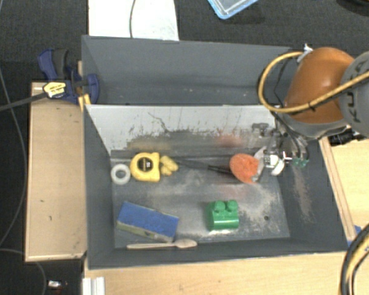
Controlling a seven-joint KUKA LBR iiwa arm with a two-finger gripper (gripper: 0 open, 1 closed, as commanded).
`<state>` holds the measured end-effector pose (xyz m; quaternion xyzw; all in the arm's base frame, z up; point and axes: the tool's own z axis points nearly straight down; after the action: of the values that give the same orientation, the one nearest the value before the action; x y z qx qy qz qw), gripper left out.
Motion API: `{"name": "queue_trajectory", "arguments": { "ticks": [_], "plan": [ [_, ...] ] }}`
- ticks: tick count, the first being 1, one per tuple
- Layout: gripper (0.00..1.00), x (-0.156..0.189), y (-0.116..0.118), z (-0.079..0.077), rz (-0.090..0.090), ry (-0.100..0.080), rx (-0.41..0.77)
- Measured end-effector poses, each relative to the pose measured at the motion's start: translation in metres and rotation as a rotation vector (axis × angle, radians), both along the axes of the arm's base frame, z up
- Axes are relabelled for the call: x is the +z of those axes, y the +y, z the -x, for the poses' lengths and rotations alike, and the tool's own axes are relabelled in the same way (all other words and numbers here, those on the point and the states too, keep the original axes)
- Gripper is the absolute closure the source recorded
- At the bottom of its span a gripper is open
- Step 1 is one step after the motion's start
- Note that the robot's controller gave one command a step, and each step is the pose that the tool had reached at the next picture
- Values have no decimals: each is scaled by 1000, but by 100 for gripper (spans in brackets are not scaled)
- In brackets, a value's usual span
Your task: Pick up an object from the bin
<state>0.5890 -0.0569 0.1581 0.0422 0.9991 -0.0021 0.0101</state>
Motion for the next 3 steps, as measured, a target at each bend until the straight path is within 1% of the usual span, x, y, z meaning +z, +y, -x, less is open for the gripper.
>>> {"name": "queue_trajectory", "arguments": {
  "ticks": [1,2,3],
  "plan": [
    [0,-60,-10,12,-8,28,-93],
    [0,-89,-7,2,-1,-8,25],
    [100,-88,-2,13,-7,11,-188]
  ]
}}
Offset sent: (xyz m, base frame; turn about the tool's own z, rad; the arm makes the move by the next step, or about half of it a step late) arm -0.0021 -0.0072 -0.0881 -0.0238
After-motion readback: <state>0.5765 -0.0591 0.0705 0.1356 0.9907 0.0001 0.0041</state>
